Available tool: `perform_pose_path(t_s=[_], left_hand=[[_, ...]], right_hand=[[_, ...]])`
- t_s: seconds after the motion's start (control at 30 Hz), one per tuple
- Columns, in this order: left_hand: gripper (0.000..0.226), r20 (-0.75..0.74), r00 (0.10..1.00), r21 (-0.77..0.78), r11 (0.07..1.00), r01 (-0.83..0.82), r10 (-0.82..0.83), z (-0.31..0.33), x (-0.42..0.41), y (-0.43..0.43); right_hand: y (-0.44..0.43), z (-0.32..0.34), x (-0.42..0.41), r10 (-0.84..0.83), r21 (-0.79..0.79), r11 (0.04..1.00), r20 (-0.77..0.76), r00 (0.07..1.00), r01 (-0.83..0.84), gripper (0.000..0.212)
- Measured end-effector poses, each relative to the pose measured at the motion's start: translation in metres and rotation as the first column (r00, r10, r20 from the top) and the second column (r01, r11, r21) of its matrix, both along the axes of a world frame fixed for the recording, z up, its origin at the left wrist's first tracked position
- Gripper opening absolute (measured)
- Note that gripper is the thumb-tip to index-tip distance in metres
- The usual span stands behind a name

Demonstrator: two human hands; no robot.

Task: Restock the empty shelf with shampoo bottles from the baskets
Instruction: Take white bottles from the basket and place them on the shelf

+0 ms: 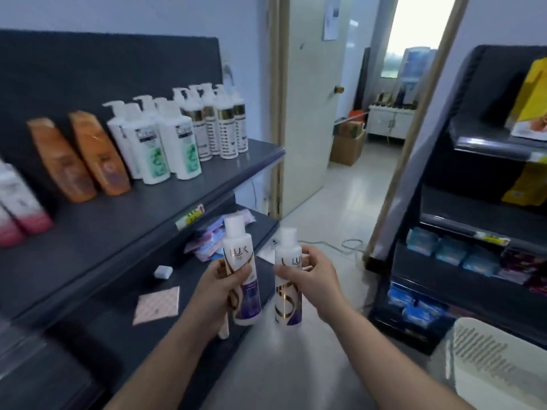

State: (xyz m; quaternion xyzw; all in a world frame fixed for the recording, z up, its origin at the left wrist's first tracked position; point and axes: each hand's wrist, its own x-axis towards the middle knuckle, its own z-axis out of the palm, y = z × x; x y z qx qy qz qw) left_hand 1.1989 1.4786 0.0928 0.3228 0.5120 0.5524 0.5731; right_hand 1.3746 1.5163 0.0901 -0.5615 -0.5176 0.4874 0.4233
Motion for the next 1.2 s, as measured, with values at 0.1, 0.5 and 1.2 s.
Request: perform_pose_path(t_s=[0.1,0.5,1.2], left_hand=[[0.015,-0.056,0.992,0.043,0.992,-0.115,0.117,0.015,-0.056,0.0],[0.025,-0.133,0.881,0.21,0.881,-0.423,0.455,0.066,-0.223,-0.015],[0.029,-0.198,0.56,0.211,0.593,-0.777,0.804,0.067,-0.342,0.007]], right_hand=[[0.016,0.016,-0.06,0.097,0.065,0.993,0.039,0.995,-0.099,0.041],[0.053,0.07,-0.244,0.384,0.213,0.905,-0.032,0.923,-0.369,0.037],[0.126,0.077,-0.419,0.769,0.331,0.581,0.076,0.635,-0.743,0.044]])
